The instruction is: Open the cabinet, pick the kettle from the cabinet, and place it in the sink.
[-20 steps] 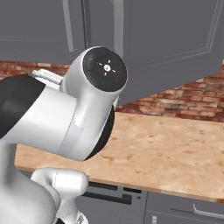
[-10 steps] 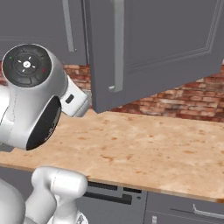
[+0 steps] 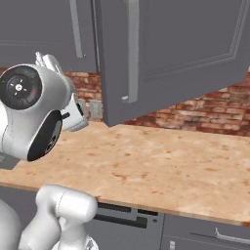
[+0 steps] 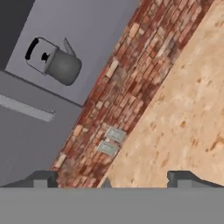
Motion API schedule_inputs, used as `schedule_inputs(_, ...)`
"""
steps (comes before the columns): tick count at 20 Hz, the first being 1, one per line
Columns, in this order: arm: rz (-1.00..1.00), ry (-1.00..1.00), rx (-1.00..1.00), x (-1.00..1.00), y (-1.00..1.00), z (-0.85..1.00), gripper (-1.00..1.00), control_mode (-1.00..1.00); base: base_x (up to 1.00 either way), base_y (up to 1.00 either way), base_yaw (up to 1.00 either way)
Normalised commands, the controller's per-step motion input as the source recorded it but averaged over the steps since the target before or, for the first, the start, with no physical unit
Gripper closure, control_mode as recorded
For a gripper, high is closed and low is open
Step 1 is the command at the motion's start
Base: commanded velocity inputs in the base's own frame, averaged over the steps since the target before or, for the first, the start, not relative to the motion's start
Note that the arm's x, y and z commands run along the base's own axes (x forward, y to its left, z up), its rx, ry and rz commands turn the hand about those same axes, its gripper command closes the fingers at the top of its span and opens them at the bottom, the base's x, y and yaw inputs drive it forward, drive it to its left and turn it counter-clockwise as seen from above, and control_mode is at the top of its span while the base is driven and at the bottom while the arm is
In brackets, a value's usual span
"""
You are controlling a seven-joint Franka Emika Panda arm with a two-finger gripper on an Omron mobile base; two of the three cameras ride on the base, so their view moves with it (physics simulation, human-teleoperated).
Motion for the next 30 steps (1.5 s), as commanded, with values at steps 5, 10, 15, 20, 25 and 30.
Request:
schedule_inputs(5, -0.36, -0.08, 0.23, 0.44, 0.04, 0.0, -1.0, -1.0, 0.0, 0.0, 0.0)
schedule_inputs(10, -0.4, -0.04, 0.13, 0.4, 0.02, 0.04, -1.0, -1.0, 0.0, 0.0, 0.0)
schedule_inputs(15, -0.41, 0.0, 0.09, 0.35, 0.0, 0.06, -1.0, -1.0, 0.0, 0.0, 0.0)
schedule_inputs(20, -0.34, 0.0, 0.08, 0.32, -0.16, 0.07, -1.0, -1.0, 0.0, 0.0, 0.0)
schedule_inputs(25, -0.39, 0.0, 0.04, 0.18, -0.32, 0.02, -1.0, -1.0, 0.0, 0.0, 0.0)
schedule_inputs(30, -0.33, 0.0, 0.06, 0.13, -0.41, 0.0, -1.0, -1.0, 0.0, 0.0, 0.0)
